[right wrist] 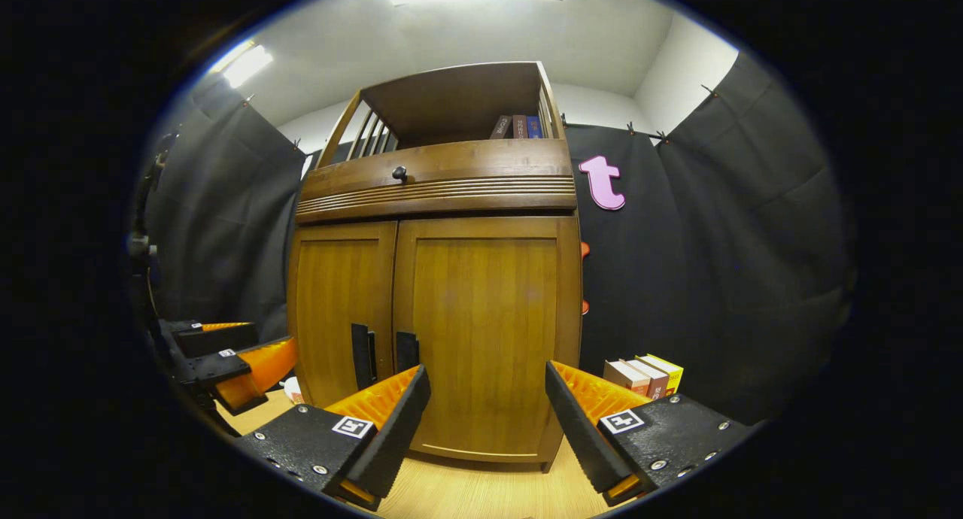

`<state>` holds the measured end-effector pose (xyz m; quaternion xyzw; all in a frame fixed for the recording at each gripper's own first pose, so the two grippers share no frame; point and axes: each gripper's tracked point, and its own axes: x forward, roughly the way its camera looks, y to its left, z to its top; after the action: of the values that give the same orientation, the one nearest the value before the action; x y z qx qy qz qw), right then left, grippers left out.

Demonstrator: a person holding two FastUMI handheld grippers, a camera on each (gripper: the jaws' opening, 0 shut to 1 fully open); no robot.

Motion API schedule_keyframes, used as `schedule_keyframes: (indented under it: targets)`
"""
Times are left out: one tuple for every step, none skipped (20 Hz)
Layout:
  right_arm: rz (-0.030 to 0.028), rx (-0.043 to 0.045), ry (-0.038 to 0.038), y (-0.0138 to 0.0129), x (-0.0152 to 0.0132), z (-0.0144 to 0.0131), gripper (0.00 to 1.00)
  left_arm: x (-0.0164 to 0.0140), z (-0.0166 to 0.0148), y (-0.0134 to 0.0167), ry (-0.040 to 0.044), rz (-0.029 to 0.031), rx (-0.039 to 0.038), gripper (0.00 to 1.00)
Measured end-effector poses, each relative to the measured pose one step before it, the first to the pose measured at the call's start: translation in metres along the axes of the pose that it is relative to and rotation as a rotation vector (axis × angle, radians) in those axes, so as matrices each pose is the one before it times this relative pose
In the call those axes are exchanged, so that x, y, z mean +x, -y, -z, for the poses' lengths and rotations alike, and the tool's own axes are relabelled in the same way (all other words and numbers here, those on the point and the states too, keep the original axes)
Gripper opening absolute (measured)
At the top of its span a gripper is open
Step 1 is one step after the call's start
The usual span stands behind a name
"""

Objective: Open the right door of the double-door shoe cabinet with the right hand, and open the left door with the left hand.

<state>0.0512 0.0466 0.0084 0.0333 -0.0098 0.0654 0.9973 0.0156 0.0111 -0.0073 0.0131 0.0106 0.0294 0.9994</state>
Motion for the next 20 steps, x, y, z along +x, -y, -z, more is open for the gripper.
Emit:
schedule_keyframes:
  targets:
    - [-0.019, 0.00881, 0.00457, -0.0057, 0.0068, -0.00306, 0.94, -0.00195, -0.00049, -0.00121, 0.0017, -0.00195, 0.00164, 0.98]
    - [-0.02361, 0.00477, -0.00224, -0.00712, 0.01116, -0.00105, 0.94, -0.00299, 0.00008, -0.00155, 0.00183, -0.00271, 0.00336, 0.96]
    - [-0.01675, 0.00162, -0.00916, -0.00553, 0.00835, 0.00252, 0.94, -0.00109, -0.00049, -0.00184, -0.001, -0.00345, 0.00373, 0.97]
    - [-0.01856, 0.00253, -0.00745, -0.00656, 0.00897, 0.00343, 0.94, -0.00218, 0.00018, -0.00233, -0.00396, -0.00525, 0.00286, 0.97]
    - [-0.02522, 0.00744, -0.00201, -0.00977, 0.00942, 0.00173, 0.99, -0.00143, -0.00112, -0.00088, -0.00082, -0.00254, -0.00174, 0.98]
    - [-0.0251, 0.00499, 0.00349, -0.00973, 0.00911, 0.0016, 0.99, -0.00316, -0.0018, -0.00051, 0.00258, -0.00264, -0.00563, 0.97]
    - [-0.02175, -0.00142, 0.00032, -0.00892, 0.01237, 0.0027, 0.94, -0.00183, 0.00013, -0.00122, 0.00366, -0.00214, -0.00549, 0.98]
    - [-0.0216, -0.00533, -0.006, -0.0087, 0.01217, 0.00594, 0.94, -0.00231, -0.00027, -0.0012, 0.00022, -0.00271, -0.0016, 0.98]
    - [-0.02262, -0.00896, -0.02232, -0.00655, 0.01175, 0.00964, 0.94, -0.00295, 0.00001, -0.00286, 0.001, -0.0053, 0.00242, 0.97]
    - [-0.01269, -0.01184, -0.01673, -0.00642, 0.01226, 0.00741, 0.94, -0.00297, -0.00149, -0.00264, 0.00226, -0.00626, 0.00419, 0.97]
    - [0.0002, -0.01272, -0.00332, -0.00315, 0.01303, 0.00429, 0.94, -0.00389, -0.00119, -0.00293, 0.00274, -0.00802, 0.00282, 0.97]
    - [0.00705, -0.00878, 0.00517, -0.00228, 0.01111, 0.00433, 0.94, -0.0043, -0.00081, -0.00376, 0.00306, -0.0099, 0.00175, 0.97]
    - [0.00805, -0.00406, -0.00339, -0.0004, 0.0083, 0.00437, 0.94, -0.00339, -0.00173, -0.0043, 0.004, -0.00889, -0.00072, 0.97]
    - [0.00195, -0.00341, -0.00762, -0.00155, 0.00854, 0.00374, 0.99, -0.00324, -0.00036, -0.00285, -0.00014, -0.00635, -0.00424, 0.97]
    - [0.00514, -0.00448, -0.00312, -0.00073, 0.00796, 0.00383, 0.99, -0.00183, -0.0003, -0.00343, 0.0, -0.00708, -0.00363, 0.96]
    - [0.01755, -0.00821, -0.00119, 0.00236, 0.00682, 0.00316, 0.94, -0.00115, 0.00014, -0.00335, -0.0009, -0.00691, -0.002, 0.97]
    - [0.01726, -0.00621, -0.00032, 0.00226, 0.00644, 0.00264, 0.98, -0.00087, 0.00032, -0.00248, -0.00392, -0.00746, -0.00064, 0.96]
    - [0.01334, -0.00203, -0.00257, 0.00087, 0.00531, 0.00475, 0.99, -0.00192, 0.00066, -0.00419, -0.00358, -0.00973, 0.00002, 0.97]
    - [0.01709, 0.00324, -0.00401, 0.00132, 0.00444, 0.00408, 0.98, -0.00344, -0.00095, -0.00448, -0.00142, -0.01333, -0.00163, 0.98]
    - [0.01013, 0.00373, -0.00742, -0.00257, 0.00321, 0.00375, 0.98, -0.00305, -0.00052, -0.00276, 0.0013, -0.00373, -0.00485, 0.97]
